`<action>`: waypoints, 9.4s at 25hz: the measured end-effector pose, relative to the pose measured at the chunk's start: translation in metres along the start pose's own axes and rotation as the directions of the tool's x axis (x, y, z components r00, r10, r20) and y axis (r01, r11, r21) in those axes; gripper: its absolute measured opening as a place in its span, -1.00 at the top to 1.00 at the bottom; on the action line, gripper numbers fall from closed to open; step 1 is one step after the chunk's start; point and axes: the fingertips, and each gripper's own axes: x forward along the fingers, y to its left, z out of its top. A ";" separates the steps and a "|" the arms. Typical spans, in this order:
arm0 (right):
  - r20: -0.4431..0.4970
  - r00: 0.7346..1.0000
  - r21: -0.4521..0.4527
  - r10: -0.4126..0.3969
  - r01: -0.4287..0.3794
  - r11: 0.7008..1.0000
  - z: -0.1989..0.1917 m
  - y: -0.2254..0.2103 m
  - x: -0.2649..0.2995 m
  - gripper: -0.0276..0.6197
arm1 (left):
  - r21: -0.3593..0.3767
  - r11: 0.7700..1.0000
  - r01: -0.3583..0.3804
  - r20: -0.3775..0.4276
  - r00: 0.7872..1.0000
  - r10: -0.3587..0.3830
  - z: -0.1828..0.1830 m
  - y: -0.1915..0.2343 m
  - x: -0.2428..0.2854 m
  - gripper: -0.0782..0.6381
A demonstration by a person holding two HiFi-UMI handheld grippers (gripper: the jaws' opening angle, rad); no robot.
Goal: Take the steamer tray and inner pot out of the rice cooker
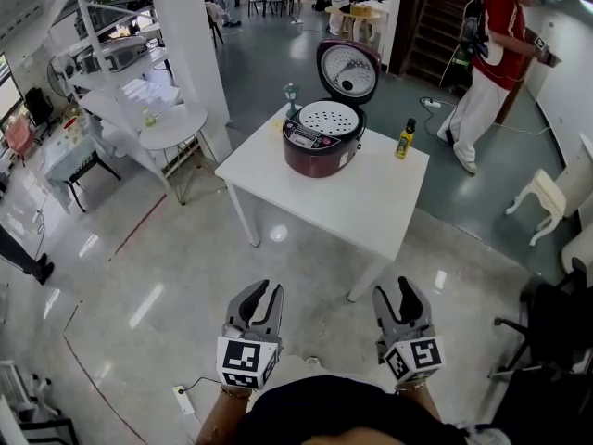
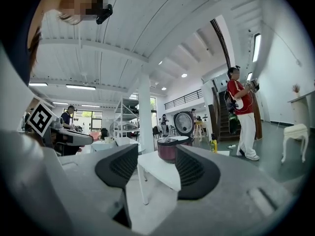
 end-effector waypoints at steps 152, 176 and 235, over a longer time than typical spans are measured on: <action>-0.682 0.637 -0.467 -0.360 -0.001 0.884 -0.070 -0.336 0.635 -0.22 | 0.298 0.853 0.428 -0.786 0.617 -0.035 0.022 0.255 0.697 -0.15; -0.558 0.766 -0.397 -0.319 0.091 0.913 -0.025 -0.318 0.636 0.63 | 0.318 0.895 0.313 -0.656 0.754 -0.031 0.074 0.258 0.688 0.49; -0.516 0.808 0.012 -0.284 0.338 0.941 -0.076 -0.399 0.292 0.80 | 0.251 0.798 0.548 -0.674 0.690 -0.261 -0.039 -0.052 0.545 0.40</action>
